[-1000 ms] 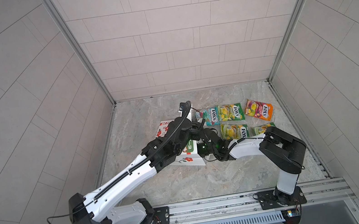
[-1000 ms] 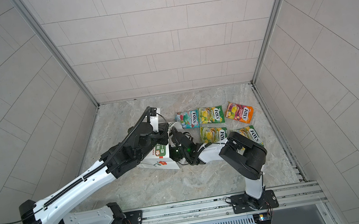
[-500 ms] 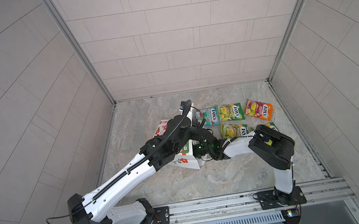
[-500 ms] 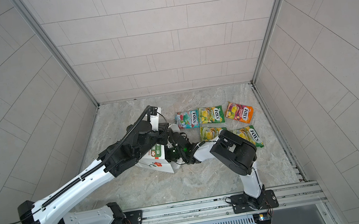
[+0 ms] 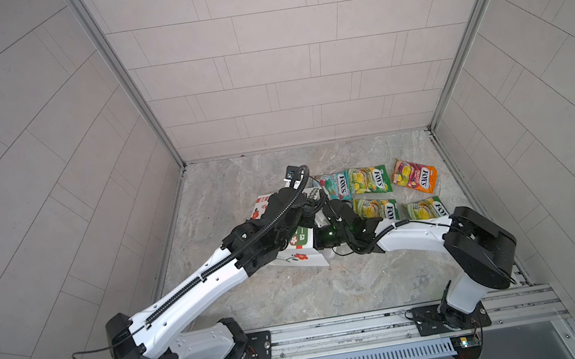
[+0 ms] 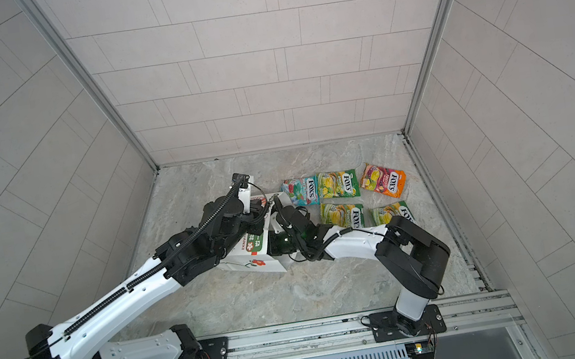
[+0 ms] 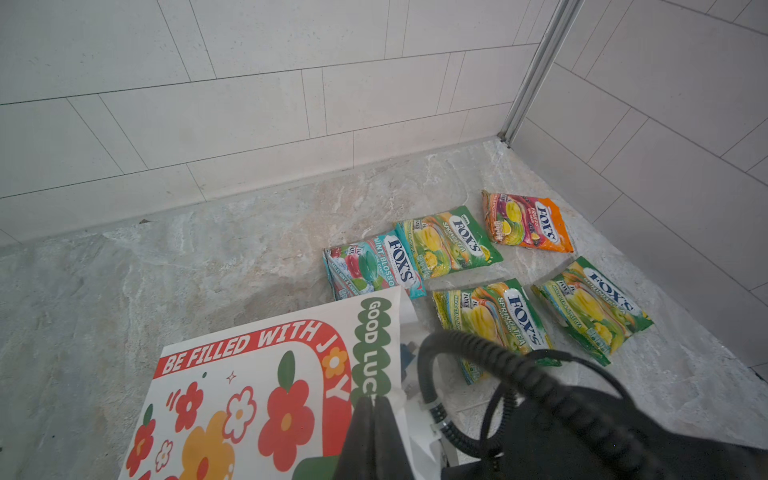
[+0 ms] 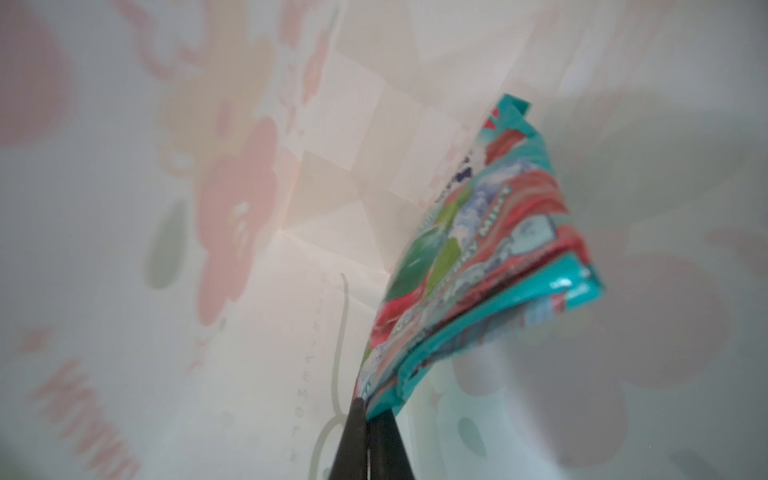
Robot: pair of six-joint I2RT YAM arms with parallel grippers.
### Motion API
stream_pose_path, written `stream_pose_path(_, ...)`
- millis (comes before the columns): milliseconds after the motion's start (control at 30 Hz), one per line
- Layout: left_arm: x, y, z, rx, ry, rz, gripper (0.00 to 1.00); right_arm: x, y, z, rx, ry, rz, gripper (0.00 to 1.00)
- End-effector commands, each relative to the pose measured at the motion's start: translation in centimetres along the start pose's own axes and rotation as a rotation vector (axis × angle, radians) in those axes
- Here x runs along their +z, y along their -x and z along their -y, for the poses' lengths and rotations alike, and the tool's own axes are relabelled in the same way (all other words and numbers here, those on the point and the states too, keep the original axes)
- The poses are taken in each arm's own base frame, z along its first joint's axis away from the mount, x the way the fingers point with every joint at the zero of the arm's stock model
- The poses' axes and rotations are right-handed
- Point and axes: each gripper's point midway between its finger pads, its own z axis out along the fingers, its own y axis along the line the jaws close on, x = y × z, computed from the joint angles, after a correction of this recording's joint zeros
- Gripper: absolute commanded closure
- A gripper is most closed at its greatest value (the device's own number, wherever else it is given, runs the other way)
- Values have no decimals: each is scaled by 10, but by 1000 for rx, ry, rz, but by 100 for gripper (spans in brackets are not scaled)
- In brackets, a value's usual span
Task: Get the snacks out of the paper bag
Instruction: 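Lift the teal-and-red pack up out of the bag with the right gripper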
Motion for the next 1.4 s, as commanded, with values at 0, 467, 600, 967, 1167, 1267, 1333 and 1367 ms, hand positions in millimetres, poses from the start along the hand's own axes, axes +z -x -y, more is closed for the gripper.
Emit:
stream_pose_path(0,0,-9,-13,39,58,-24,100,-16,-3,5,-63,-61,9,100)
stream_pose_path(467,-2,-8,-20,39,93,-13,100,-91,25,4,-129,-78,151,100)
stream_pose_path(600,-2,-7,-19,39,94,-13,100,-112,32,11,-131,-94,199,100)
stream_pose_path(967,0,-4,-12,18,61,-8,100,-130,27,46,-91,-155,160,100)
stream_pose_path(1167,-1,6,2,-30,-13,14,100,-123,20,68,-46,-195,131,100)
stream_pose_path(1267,-2,9,9,-69,-60,26,100,-116,17,78,-18,-203,117,100)
stream_pose_path(1333,-2,12,16,-105,-98,38,100,-109,14,82,8,-182,104,97)
stream_pose_path(1367,-3,14,18,-121,-112,45,100,-105,13,82,15,-162,99,94)
